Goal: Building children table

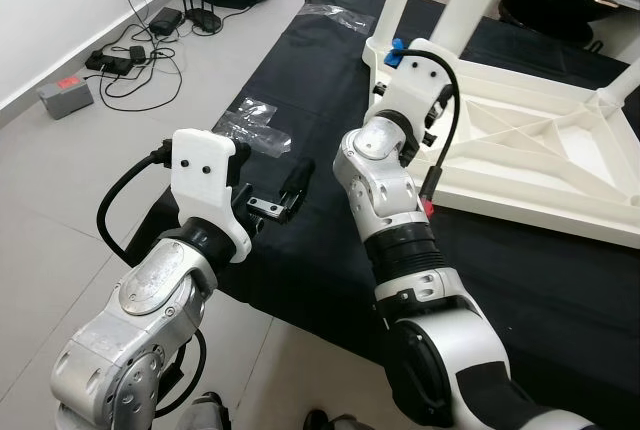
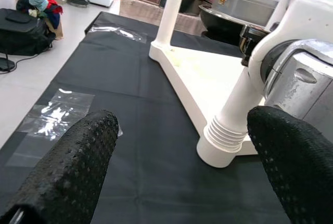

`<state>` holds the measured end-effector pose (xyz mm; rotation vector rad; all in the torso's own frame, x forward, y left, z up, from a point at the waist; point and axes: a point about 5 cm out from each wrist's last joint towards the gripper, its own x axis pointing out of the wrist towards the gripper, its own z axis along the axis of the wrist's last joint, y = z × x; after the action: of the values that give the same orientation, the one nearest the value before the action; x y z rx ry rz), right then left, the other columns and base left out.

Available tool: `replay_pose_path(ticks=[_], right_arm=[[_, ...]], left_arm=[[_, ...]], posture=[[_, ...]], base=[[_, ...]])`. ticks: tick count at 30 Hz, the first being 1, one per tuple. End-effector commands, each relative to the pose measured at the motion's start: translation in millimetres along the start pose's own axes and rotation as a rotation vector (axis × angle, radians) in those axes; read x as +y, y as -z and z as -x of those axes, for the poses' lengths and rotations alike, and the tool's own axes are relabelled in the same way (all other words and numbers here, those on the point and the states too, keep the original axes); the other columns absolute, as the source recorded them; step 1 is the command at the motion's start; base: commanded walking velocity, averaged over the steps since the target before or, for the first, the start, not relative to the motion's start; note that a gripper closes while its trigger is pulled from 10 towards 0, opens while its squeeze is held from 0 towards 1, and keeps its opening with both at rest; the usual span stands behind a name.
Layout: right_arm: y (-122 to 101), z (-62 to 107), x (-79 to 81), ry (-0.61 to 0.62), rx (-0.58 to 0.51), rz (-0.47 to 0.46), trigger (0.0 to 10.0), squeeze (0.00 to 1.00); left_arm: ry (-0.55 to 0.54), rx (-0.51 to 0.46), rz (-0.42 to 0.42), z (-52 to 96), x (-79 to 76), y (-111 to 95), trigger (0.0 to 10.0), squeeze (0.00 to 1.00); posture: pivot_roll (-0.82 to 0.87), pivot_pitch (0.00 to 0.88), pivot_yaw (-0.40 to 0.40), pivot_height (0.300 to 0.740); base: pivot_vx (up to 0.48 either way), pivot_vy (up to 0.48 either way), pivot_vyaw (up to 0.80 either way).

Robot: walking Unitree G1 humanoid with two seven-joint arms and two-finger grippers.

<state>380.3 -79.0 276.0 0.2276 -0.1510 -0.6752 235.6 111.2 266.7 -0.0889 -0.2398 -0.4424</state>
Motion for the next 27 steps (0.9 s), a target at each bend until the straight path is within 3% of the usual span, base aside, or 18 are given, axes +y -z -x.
replay_pose_path(ticks=[1, 13, 18, 23, 27], right_arm=[[61.4, -6.1, -32.8, 0.157, 0.267, 0.081, 10.0, 0.0], [63.4, -4.2, -37.2, 0.262, 0.279, 0.073, 10.0, 0.0], [57.8, -21.6, -42.8, 0.255, 0.212, 0.079, 10.0, 0.0], [57.9, -33.2, -51.4, 0.285, 0.221, 0.078, 10.0, 0.0], [52.0, -47.0, -66.1, 0.404, 0.211, 0.077, 10.0, 0.0]], left_arm=[[0.016, 0.003, -0.005, 1.0, -2.9, 0.2, 10.0, 0.0], [0.017, 0.003, -0.005, 0.2, -2.5, 0.3, 10.0, 0.0], [0.019, -0.002, -0.007, -1.0, -2.9, -0.6, 10.0, 0.0], [0.019, -0.003, -0.011, -1.6, -1.7, -1.5, 10.0, 0.0], [0.016, -0.006, -0.015, -2.2, -0.7, -2.5, 10.0, 0.0]], posture=[[0.05, 0.296, -0.175, 0.74], [0.05, 0.295, -0.173, 0.74], [0.06, 0.295, -0.17, 0.74], [0.06, 0.296, -0.17, 0.74], [0.07, 0.299, -0.17, 0.74]], base=[[0.0, 0.0, 0.0], [0.0, 0.0, 0.0], [0.0, 0.0, 0.0], [0.0, 0.0, 0.0], [0.0, 0.0, 0.0]])
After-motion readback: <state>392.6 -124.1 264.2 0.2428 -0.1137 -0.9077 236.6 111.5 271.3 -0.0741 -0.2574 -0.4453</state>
